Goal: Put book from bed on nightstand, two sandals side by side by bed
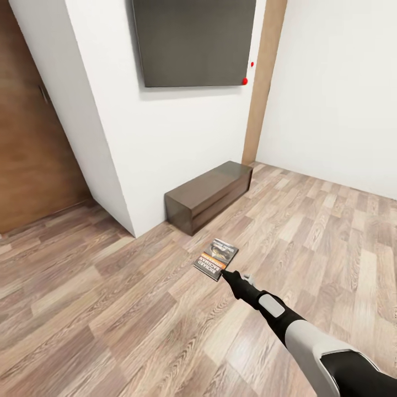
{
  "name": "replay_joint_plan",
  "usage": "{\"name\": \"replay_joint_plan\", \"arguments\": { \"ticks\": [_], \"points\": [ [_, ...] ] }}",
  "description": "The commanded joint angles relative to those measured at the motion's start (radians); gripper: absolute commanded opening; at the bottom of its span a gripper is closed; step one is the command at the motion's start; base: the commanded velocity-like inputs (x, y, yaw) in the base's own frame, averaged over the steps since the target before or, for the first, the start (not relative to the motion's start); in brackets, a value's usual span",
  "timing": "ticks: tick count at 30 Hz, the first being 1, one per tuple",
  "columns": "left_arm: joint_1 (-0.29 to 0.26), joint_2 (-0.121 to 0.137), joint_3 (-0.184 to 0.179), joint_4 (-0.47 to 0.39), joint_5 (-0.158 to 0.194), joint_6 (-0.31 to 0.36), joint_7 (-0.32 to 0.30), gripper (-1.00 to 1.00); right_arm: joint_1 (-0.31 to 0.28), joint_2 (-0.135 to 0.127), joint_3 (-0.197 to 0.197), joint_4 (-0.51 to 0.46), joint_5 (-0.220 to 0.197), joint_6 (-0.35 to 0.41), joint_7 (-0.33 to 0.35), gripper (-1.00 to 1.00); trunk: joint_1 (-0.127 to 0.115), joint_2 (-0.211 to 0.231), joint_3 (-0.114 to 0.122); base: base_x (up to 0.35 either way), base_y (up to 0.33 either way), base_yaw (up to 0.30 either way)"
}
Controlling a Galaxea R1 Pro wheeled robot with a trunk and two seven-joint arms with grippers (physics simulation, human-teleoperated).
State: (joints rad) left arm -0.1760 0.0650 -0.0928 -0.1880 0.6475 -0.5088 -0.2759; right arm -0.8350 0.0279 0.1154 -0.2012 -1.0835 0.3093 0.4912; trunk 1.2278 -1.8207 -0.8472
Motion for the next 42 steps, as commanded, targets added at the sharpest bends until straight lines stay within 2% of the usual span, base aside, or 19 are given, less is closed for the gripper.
{"name": "replay_joint_plan", "arguments": {
  "ticks": [1,29,42],
  "points": [
    [0.0,0.0,-0.008,0.001,0.011,-0.004,-0.003,1.0,-0.001,0.0,0.006,0.0,-0.013,0.003,0.001,-1.0,0.0,0.0,-0.001,0.276,0.0,-0.271],
    [0.0,0.001,-0.008,0.001,0.009,-0.002,-0.003,1.0,-0.001,0.0,0.006,0.0,-0.013,0.004,0.002,-1.0,0.0,0.0,0.0,0.277,-0.086,-0.271],
    [0.0,0.001,-0.008,0.001,0.009,-0.002,-0.003,1.0,-0.001,-0.001,0.006,0.005,-0.013,0.004,0.034,-1.0,0.0,0.0,0.009,0.276,-0.145,-0.263]
  ]
}}
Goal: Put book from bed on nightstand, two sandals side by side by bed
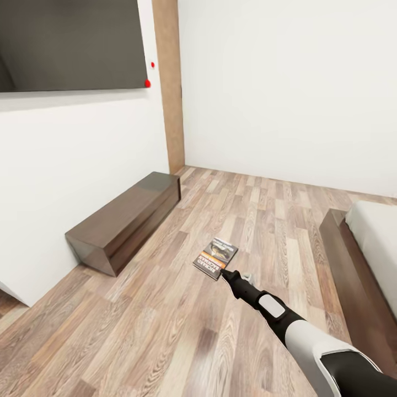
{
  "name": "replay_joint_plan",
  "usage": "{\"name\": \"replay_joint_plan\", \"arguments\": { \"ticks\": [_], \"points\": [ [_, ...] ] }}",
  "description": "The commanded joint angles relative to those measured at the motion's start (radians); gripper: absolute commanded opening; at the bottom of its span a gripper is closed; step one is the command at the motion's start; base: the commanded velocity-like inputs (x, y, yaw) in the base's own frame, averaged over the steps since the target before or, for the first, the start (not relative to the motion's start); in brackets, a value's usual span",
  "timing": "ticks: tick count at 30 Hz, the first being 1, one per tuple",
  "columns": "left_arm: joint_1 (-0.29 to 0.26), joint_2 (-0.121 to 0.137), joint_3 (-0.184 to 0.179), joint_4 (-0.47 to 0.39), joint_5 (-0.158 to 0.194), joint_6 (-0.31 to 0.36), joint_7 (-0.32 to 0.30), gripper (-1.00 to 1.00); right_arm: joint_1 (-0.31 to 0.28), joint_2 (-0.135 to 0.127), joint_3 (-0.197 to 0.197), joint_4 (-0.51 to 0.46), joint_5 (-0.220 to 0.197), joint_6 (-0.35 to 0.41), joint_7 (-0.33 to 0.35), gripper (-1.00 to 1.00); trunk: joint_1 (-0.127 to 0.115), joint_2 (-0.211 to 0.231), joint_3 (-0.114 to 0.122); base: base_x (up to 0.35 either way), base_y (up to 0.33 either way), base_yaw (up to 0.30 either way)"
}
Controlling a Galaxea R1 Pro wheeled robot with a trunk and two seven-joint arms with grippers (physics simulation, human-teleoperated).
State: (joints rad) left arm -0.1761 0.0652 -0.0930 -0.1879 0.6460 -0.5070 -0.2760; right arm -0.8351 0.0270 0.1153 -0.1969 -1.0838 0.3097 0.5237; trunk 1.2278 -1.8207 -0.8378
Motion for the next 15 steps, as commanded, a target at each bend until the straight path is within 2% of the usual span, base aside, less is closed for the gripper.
{"name": "replay_joint_plan", "arguments": {
  "ticks": [1,7,15],
  "points": [
    [0.0,0.001,-0.008,0.001,0.011,-0.004,-0.003,1.0,-0.001,0.0,0.006,0.0,-0.013,0.003,0.002,-1.0,0.0,0.0,0.0,0.276,-0.132,-0.26],
    [0.0,0.001,-0.008,0.001,0.011,-0.004,-0.003,1.0,-0.001,0.0,0.006,0.001,-0.013,0.003,0.004,-1.0,0.0,0.0,0.004,0.276,-0.108,-0.259],
    [0.0,0.001,-0.008,0.001,0.011,-0.004,-0.003,1.0,-0.001,0.0,0.006,0.001,-0.013,0.003,0.004,-1.0,0.0,0.0,0.01,0.276,-0.034,-0.259]
  ]
}}
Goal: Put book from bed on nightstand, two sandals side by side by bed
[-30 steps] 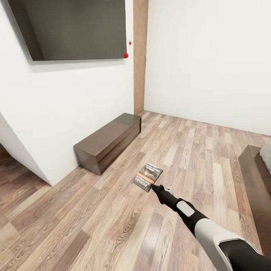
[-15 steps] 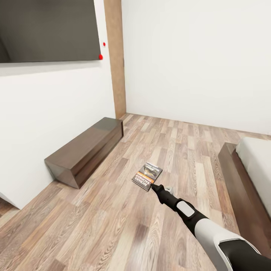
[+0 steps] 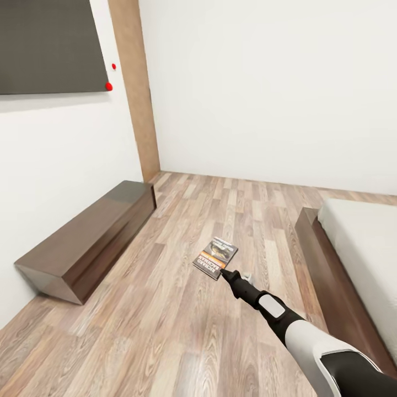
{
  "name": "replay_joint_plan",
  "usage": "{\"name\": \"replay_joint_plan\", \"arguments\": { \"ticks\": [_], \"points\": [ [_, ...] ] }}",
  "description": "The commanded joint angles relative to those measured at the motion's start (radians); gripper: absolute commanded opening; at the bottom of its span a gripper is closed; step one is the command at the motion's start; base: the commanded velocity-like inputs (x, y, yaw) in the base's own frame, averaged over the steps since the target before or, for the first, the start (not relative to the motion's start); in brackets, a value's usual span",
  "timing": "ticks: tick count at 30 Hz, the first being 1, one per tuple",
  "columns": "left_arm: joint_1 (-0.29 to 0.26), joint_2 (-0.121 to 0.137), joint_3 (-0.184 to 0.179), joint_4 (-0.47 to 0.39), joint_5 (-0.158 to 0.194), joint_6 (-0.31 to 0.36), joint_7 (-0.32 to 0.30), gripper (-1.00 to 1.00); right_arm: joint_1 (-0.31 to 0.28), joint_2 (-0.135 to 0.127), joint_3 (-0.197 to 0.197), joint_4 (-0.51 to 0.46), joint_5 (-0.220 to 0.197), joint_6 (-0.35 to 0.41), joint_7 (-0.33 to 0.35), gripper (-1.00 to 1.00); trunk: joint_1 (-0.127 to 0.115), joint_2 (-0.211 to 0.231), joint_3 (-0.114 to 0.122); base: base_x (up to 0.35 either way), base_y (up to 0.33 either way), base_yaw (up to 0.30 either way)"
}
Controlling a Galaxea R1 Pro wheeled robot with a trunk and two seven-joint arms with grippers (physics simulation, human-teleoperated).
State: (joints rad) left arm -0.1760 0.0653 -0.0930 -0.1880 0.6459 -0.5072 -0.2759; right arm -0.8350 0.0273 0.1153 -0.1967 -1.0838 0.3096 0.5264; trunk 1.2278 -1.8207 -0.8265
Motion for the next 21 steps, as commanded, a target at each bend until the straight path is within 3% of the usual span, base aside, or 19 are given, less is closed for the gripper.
{"name": "replay_joint_plan", "arguments": {
  "ticks": [1,21],
  "points": [
    [0.0,0.001,-0.008,0.001,0.011,-0.004,-0.003,1.0,-0.001,0.0,0.006,0.0,-0.013,0.003,0.001,-1.0,0.0,0.0,0.0,0.276,-0.009,-0.259],
    [0.0,0.002,-0.008,0.001,0.011,-0.002,-0.003,1.0,-0.001,0.0,0.006,0.001,-0.013,0.003,0.001,-1.0,0.0,0.0,0.015,0.283,-0.002,-0.258]
  ]
}}
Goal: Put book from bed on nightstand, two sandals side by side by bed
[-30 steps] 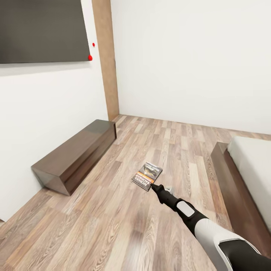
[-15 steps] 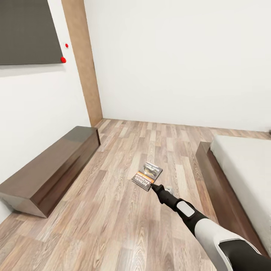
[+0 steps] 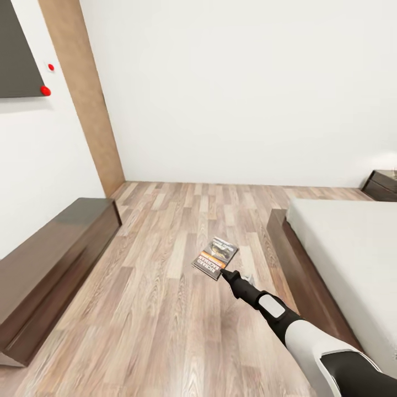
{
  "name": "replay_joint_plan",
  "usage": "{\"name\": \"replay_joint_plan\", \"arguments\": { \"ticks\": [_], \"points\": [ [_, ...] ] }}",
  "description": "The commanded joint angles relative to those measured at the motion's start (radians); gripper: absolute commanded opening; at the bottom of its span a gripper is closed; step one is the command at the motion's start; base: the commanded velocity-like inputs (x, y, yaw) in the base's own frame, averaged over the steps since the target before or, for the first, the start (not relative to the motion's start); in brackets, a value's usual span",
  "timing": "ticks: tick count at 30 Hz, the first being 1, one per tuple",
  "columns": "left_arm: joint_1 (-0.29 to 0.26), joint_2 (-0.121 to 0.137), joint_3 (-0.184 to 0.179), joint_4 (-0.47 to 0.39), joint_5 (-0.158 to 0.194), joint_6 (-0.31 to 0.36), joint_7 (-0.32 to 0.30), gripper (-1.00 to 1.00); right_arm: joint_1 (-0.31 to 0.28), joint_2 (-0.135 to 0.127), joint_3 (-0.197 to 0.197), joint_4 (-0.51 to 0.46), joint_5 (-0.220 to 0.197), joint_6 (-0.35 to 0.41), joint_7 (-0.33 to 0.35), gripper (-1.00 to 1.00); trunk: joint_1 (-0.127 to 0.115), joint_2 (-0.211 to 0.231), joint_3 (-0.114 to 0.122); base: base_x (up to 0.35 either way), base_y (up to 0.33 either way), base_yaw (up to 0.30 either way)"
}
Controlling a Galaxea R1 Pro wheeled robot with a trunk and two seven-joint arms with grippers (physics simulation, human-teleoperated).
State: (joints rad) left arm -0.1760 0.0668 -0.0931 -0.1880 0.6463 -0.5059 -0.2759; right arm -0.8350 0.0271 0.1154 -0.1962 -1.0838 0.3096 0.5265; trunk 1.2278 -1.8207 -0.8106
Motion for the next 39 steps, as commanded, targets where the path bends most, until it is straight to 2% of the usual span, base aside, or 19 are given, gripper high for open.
{"name": "replay_joint_plan", "arguments": {
  "ticks": [1,22,39],
  "points": [
    [0.0,0.001,-0.008,0.001,0.011,-0.004,-0.003,1.0,-0.001,0.0,0.006,0.001,-0.013,0.003,0.001,-1.0,0.0,0.0,0.0,0.291,0.0,-0.253],
    [0.0,0.001,-0.008,0.001,0.011,-0.003,-0.003,1.0,-0.001,-0.001,0.005,0.0,-0.013,0.003,0.004,-1.0,0.0,0.0,0.018,0.301,0.0,-0.24],
    [0.0,0.001,-0.008,0.001,0.011,-0.003,-0.003,1.0,-0.001,-0.001,0.004,0.001,-0.013,0.003,0.007,-1.0,0.0,0.0,0.02,0.306,0.014,-0.028]
  ]
}}
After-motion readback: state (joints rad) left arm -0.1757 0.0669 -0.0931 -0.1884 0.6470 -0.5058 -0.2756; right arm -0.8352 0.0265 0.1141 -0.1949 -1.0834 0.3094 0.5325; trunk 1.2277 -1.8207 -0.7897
